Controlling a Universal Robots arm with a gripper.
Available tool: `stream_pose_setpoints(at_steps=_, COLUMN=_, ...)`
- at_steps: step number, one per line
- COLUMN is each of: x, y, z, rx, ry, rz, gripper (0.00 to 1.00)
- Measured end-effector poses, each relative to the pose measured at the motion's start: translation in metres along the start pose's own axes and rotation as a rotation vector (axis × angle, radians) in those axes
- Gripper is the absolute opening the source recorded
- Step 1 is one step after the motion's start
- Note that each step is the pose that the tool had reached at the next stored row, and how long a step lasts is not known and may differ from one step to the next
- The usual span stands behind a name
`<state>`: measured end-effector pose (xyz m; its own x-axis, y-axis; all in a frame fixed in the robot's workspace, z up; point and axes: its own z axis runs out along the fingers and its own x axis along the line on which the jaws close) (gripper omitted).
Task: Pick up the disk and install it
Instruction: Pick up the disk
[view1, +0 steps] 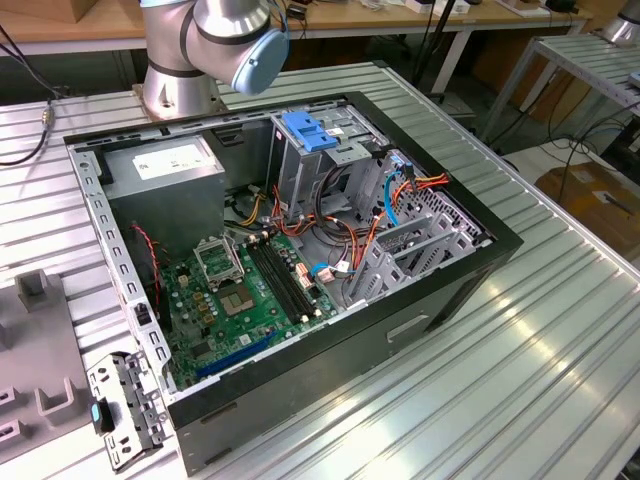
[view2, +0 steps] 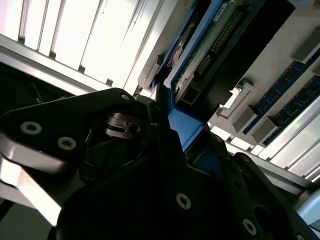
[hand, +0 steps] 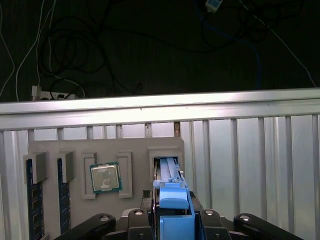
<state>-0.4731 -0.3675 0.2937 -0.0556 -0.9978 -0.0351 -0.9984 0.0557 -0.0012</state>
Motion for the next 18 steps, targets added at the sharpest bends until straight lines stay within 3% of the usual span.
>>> stream_pose_setpoints(at_steps=3, x=0.0, y=0.0, z=0.0, rx=-0.0013, ry=-0.0001, rz=-0.039, gripper=0.37)
stream_pose_setpoints(at_steps=18, x=0.0, y=0.0, z=-0.0006, rx=-0.0013, ry=-0.0001, rz=-0.039, gripper=0.37)
